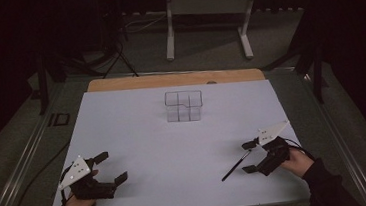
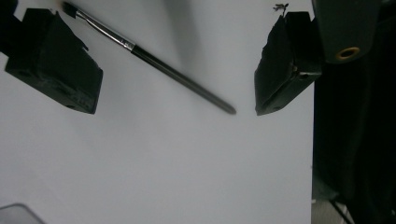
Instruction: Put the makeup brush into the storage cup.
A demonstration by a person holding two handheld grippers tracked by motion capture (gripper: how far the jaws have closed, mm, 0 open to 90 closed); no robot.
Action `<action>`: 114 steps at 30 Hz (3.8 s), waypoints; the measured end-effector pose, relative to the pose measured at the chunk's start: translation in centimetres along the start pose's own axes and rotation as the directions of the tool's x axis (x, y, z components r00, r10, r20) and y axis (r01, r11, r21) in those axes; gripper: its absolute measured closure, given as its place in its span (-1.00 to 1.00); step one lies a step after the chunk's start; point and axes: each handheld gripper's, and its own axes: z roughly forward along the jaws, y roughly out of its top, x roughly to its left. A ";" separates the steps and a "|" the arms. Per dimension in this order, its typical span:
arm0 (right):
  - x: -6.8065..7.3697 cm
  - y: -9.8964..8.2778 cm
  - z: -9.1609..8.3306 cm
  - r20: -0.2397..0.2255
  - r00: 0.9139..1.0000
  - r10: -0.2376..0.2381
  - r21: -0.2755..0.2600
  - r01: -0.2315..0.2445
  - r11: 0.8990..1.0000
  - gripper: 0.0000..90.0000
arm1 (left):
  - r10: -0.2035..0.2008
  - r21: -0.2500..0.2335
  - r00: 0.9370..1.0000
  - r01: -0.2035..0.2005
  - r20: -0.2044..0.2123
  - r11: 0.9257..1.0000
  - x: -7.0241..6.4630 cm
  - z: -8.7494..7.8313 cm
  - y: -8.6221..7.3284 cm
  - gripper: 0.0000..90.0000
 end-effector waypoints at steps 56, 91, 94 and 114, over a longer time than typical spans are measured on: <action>-3.3 5.6 0.4 -0.181 0.946 -0.268 0.480 0.323 0.816 -0.63 | -0.015 -0.007 1.000 0.015 -0.001 1.000 0.2 0.0 -0.1 -0.98; -2.8 6.6 3.7 -0.388 0.763 -0.517 0.494 0.645 0.583 0.11 | -0.016 0.000 1.000 0.016 0.007 1.000 0.2 0.0 -0.2 -0.98; -2.7 6.3 4.4 -0.402 0.756 -0.517 0.491 0.655 0.575 0.15 | -0.023 -0.004 1.000 0.023 0.008 1.000 0.3 0.0 -0.2 -0.98; -3.5 4.5 5.9 -0.431 0.735 -0.524 0.513 0.677 0.528 0.46 | -0.030 -0.001 0.999 0.030 0.011 1.000 0.2 0.1 -0.2 -0.98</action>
